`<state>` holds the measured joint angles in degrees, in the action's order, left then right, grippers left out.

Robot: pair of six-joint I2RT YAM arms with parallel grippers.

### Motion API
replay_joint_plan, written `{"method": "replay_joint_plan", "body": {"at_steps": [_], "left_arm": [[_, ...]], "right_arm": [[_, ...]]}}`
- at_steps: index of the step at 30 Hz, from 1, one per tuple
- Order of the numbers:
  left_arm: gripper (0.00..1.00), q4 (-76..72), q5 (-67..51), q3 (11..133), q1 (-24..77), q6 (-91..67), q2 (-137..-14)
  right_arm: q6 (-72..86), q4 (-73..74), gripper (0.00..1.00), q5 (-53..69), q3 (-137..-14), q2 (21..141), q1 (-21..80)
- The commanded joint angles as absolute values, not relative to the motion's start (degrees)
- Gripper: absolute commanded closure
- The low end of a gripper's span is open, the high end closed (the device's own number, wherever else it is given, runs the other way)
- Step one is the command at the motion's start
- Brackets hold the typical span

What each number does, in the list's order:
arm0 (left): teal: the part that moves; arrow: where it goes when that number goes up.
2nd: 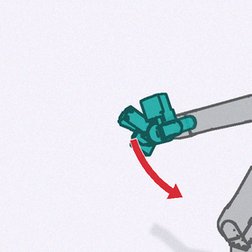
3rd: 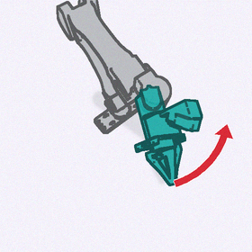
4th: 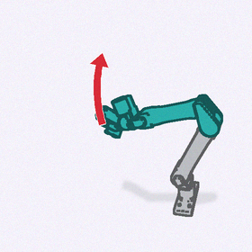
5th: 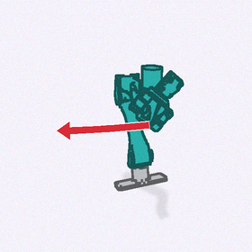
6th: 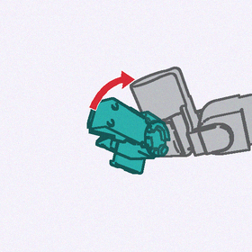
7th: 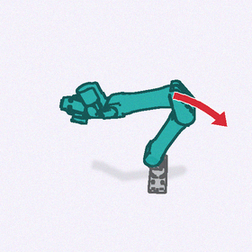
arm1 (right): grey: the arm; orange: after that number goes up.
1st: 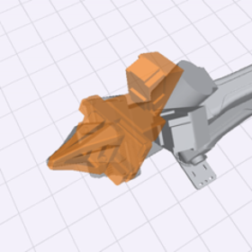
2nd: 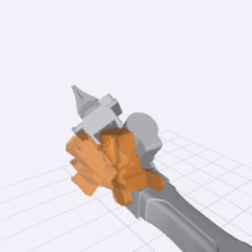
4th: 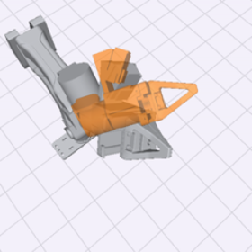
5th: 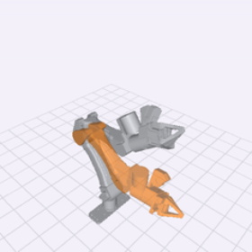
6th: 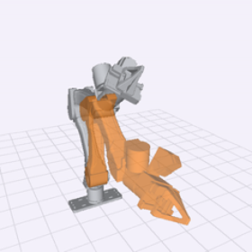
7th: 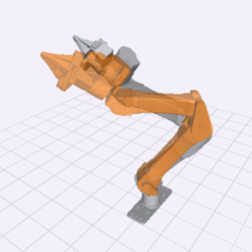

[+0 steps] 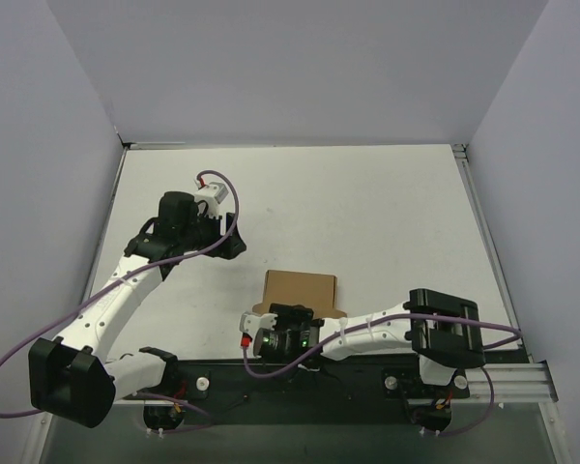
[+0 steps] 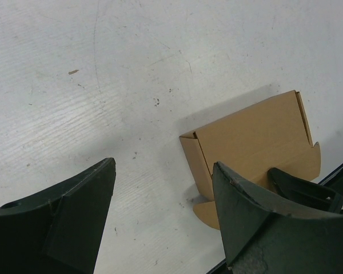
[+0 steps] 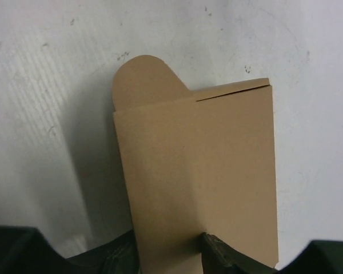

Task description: Fold the paper box

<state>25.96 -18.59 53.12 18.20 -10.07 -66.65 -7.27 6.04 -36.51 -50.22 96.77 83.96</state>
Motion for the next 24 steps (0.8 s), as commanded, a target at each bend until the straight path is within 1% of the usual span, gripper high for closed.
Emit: {"method": "replay_joint_plan", "body": {"at_steps": [1,3,4,5,6,7,8,12,14,17,22,23,24], "left_arm": [[0.22,24.35,-19.69,52.74,17.75,-9.4,-65.48],[0.22,24.35,-19.86,52.73,17.75,-9.4,-65.13],[0.22,24.26,-19.86,52.65,17.67,-9.32,-64.69],[0.22,24.17,-19.95,52.73,17.67,-9.32,-64.51],[0.22,23.91,-20.04,52.56,17.67,-9.32,-64.34],[0.22,23.82,-20.13,52.56,17.67,-9.32,-63.9],[0.22,23.73,-20.04,52.47,17.67,-9.32,-63.64],[0.22,23.29,-20.74,52.21,17.67,-9.23,-62.84],[0.22,22.94,-21.44,52.03,17.67,-9.14,-62.4],[0.22,22.15,-23.02,51.68,17.75,-9.14,-61.7],[0.22,21.97,-23.2,51.5,17.67,-9.14,-61.61],[0.22,21.97,-23.29,51.33,17.67,-9.14,-61.7],[0.22,22.06,-23.29,51.42,17.67,-9.23,-61.87]], "right_arm": [[-8.44,9.39,0.64,-34.28,-53.35,95.98,83.23],[-7.83,11.41,0.65,-32.44,-54.57,94.14,82.8],[-7.47,13.43,0.72,-29.91,-54.93,93.09,82.53],[-7.12,14.32,0.75,-27.97,-55.19,92.03,82.09],[-6.51,15.11,0.76,-26.12,-55.46,89.32,80.61],[-6.16,16.51,0.8,-21.84,-55.89,87.99,79.73],[-5.89,17.13,0.82,-20.06,-56.07,85.37,78.67],[-5.1,20.03,0.9,-10.83,-57.3,80.34,73.92],[-4.83,22.14,0.91,-6.1,-58.97,78.58,71.46],[-5.01,24.78,0.91,-3.78,-60.73,77.61,69.61],[-5.01,25.58,0.89,-5.09,-60.21,78.48,69.96],[-4.57,25.58,0.89,-5.97,-59.86,79.62,71.18],[-4.48,25.49,0.89,-9.28,-59.77,80.15,72.15]]}}
